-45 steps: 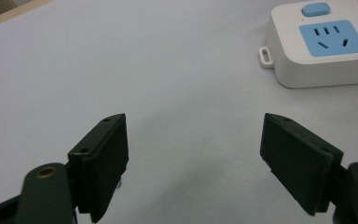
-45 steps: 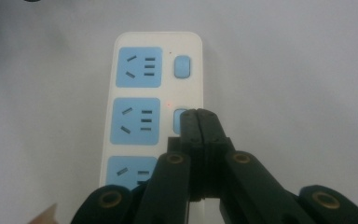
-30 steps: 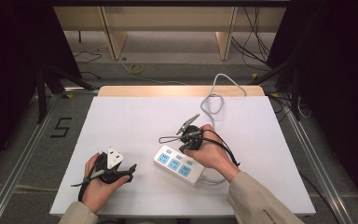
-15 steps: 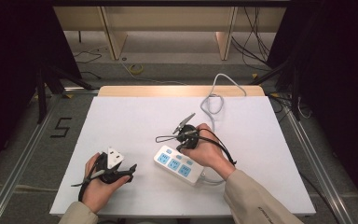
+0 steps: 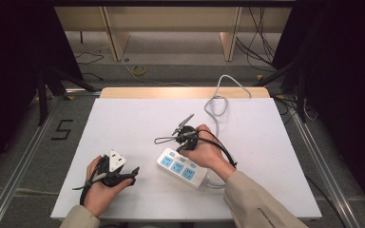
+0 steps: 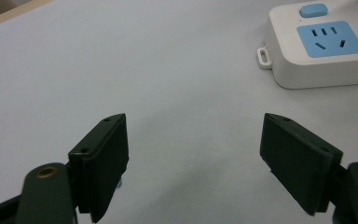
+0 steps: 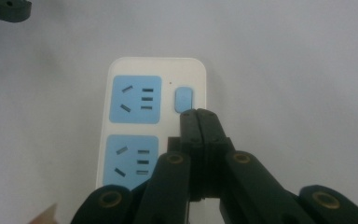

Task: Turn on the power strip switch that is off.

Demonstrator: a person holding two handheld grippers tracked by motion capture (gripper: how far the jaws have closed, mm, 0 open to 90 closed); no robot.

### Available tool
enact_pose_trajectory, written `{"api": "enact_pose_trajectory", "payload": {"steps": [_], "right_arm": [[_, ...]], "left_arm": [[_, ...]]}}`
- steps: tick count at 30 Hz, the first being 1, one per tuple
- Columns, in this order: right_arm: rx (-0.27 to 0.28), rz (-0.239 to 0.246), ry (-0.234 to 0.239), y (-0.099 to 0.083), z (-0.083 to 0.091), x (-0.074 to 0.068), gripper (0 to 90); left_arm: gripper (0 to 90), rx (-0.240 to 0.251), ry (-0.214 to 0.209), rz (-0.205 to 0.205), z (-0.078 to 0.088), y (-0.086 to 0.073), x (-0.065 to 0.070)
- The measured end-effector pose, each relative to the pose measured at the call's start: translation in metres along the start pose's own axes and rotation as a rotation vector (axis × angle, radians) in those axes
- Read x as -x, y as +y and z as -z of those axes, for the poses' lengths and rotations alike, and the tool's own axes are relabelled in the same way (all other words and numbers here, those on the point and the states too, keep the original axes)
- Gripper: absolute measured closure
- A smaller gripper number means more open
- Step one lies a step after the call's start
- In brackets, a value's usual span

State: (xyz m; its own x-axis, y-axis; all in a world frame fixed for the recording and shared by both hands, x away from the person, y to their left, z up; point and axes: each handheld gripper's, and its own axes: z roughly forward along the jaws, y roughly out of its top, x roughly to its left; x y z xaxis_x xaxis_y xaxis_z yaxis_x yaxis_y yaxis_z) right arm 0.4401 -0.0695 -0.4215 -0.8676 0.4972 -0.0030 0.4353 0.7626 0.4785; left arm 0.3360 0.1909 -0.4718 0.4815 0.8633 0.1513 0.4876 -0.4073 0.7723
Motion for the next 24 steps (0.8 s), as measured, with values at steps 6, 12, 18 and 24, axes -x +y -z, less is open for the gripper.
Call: {"api": "enact_pose_trajectory", "payload": {"steps": [6, 12, 18, 24], "right_arm": [[-0.005, -0.01, 0.002, 0.004, -0.004, -0.001, 90.0], [-0.015, -0.006, 0.001, 0.008, -0.008, -0.002, 90.0], [-0.027, -0.007, 0.002, 0.012, -0.011, -0.002, 90.0], [-0.029, -0.012, 0.003, 0.014, -0.013, -0.001, 90.0]], "left_arm": [[23.4, 0.0, -0.001, 0.0, 0.0, 0.0, 0.0], [23.4, 0.0, -0.002, 0.001, 0.0, 0.0, 0.0], [23.4, 0.001, -0.003, 0.001, 0.0, 0.0, 0.0], [23.5, 0.001, -0.003, 0.001, 0.0, 0.0, 0.0]]}}
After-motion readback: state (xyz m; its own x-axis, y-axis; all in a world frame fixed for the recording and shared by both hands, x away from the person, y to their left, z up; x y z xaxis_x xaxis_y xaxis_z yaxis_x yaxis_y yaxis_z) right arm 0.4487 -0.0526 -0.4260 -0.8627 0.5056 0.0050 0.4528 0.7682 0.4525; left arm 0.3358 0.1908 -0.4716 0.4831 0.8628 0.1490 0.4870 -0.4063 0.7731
